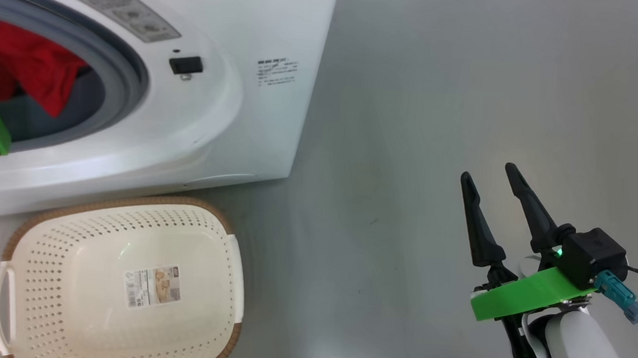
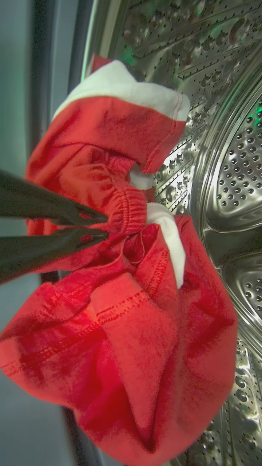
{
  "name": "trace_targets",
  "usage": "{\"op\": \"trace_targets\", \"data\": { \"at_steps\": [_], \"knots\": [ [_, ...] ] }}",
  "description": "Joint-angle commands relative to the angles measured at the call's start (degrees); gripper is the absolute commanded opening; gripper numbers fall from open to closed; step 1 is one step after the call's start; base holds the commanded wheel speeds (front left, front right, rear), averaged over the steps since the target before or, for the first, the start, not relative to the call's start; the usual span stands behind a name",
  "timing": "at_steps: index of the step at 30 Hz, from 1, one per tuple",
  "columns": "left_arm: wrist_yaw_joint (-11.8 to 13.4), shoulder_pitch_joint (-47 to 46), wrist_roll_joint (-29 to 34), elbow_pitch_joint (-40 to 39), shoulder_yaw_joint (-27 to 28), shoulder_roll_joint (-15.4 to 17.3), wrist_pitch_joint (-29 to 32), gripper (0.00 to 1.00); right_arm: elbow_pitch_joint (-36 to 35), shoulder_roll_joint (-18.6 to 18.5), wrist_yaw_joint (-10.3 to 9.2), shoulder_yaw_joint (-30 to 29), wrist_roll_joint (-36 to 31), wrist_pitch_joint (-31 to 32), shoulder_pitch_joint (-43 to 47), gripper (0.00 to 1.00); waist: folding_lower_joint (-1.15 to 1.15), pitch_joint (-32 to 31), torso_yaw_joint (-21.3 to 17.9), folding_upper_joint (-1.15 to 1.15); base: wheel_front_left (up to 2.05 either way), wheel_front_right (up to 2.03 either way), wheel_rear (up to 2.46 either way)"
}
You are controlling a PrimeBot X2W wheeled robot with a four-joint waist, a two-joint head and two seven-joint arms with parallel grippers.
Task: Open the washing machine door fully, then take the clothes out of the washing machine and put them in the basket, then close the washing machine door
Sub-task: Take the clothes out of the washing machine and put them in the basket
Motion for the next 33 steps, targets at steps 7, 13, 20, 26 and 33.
{"op": "trace_targets", "data": {
  "at_steps": [7, 13, 20, 26, 33],
  "knots": [
    [0.1, 1.0, -1.1, -0.8, 1.1, 1.7, -4.8, 0.0, -0.9, 0.0, 0.36, 0.6, 0.2, -0.4, -0.3, 1.0, 0.0, -2.5, 1.6, 0.0, 0.0, 0.0, 0.0],
    [-0.1, 3.7, -2.1, -3.4, 1.8, 0.3, -6.6, 0.0, -0.5, 0.0, 0.36, 0.0, -0.3, -0.4, 0.4, 1.0, 0.0, -4.7, 3.0, 0.0, 0.0, 0.0, 0.0],
    [-0.3, 8.8, -3.2, -12.6, 5.8, -0.2, -6.8, 0.0, -0.3, 0.0, 0.36, -0.6, -0.9, -0.4, 1.2, 1.0, 0.0, -6.5, 4.3, 0.0, 0.0, 0.0, 0.0],
    [0.0, 15.1, -0.9, -22.2, 10.1, -0.8, -6.8, 0.0, -0.2, 0.0, 0.36, -1.2, -1.2, -0.4, 2.4, 1.0, 0.0, -8.3, 5.2, 0.0, 0.0, 0.0, 0.0],
    [0.7, 24.5, 3.7, -35.0, 17.3, -2.8, -6.8, 0.0, 0.3, 0.0, 0.36, -1.5, -1.2, -0.4, 4.3, 1.0, 0.0, -11.4, 5.8, 0.0, 0.0, 0.0, 0.0]
  ]
}}
